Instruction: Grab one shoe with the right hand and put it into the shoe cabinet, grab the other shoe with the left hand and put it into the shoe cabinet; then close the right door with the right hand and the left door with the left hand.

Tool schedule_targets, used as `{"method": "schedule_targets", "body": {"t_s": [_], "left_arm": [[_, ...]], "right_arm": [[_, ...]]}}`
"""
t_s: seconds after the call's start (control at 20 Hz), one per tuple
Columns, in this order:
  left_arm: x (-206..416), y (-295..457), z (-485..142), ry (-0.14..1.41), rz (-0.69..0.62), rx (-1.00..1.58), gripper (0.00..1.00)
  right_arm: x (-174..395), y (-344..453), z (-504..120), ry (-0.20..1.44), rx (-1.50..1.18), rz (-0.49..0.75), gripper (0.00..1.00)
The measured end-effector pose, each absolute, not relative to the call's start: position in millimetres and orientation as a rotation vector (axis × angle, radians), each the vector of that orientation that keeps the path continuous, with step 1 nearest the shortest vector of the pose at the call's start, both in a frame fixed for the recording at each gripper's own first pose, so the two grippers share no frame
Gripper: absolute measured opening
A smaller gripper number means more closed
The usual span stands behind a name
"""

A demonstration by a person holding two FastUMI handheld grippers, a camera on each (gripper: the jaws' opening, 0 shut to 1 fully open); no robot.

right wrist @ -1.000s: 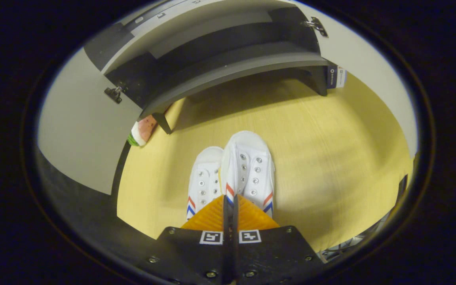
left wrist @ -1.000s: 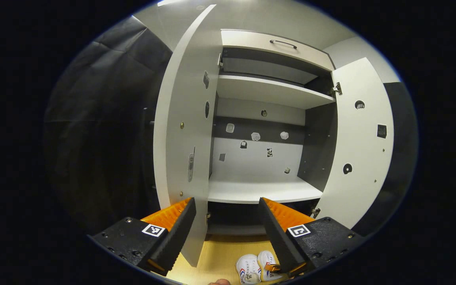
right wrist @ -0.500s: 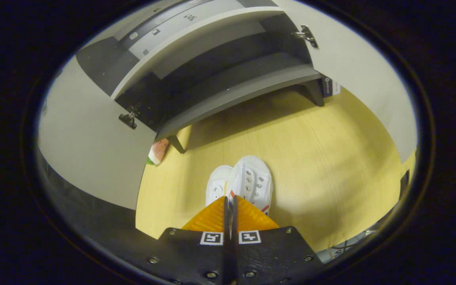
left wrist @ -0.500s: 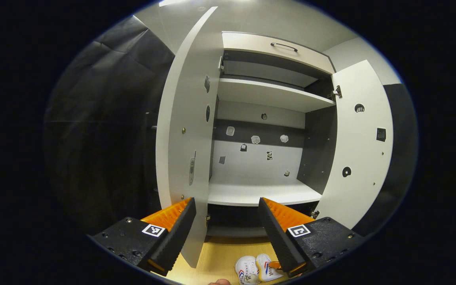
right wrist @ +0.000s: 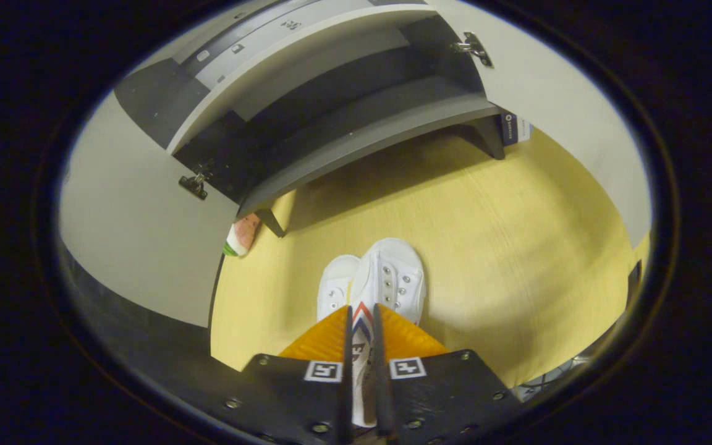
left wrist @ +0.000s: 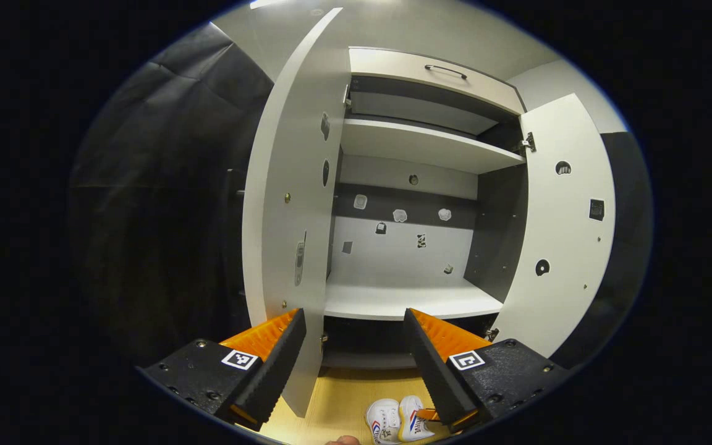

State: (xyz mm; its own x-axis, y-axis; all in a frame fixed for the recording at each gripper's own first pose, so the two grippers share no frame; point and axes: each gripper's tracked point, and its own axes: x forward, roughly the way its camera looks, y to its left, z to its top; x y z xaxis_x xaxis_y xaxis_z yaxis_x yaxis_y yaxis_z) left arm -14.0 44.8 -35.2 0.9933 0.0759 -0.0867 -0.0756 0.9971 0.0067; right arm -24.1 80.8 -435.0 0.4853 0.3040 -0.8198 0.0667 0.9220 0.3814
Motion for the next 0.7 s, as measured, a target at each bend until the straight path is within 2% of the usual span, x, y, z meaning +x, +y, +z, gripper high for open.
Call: {"method": "schedule_targets", "body": {"t_s": [0.05, 0.1, 0.15, 0.4, 0.45, 0.6, 0.65, 0.7], "left_arm": [[-13, 45, -35, 0.087, 0.076, 0.005, 0.93], [-12, 45, -35, 0.088, 0.075, 0.007, 0.96], [-12, 45, -35, 0.089, 0.075, 0.007, 0.93], [-11, 46, -38, 0.095, 0.075, 0.009, 0.93], [-10, 46, -38, 0.096, 0.076, 0.012, 0.96], [-9, 47, -39, 0.099, 0.078, 0.018, 0.93], [-9, 47, -39, 0.1, 0.079, 0.018, 0.93], [-8, 47, -40, 0.104, 0.08, 0.018, 0.95]], "right_arm": [[-24, 81, -436, 1.063, 0.39, 0.153, 0.19], [-23, 81, -439, 1.072, 0.383, 0.155, 0.39], [-23, 79, -444, 1.081, 0.369, 0.147, 0.39], [-29, 91, -468, 1.152, 0.333, 0.144, 0.39], [-29, 92, -471, 1.156, 0.322, 0.146, 0.39], [-28, 94, -474, 1.159, 0.31, 0.148, 0.4], [-30, 94, -474, 1.164, 0.302, 0.157, 0.3], [-30, 97, -481, 1.16, 0.304, 0.158, 0.4]]}}
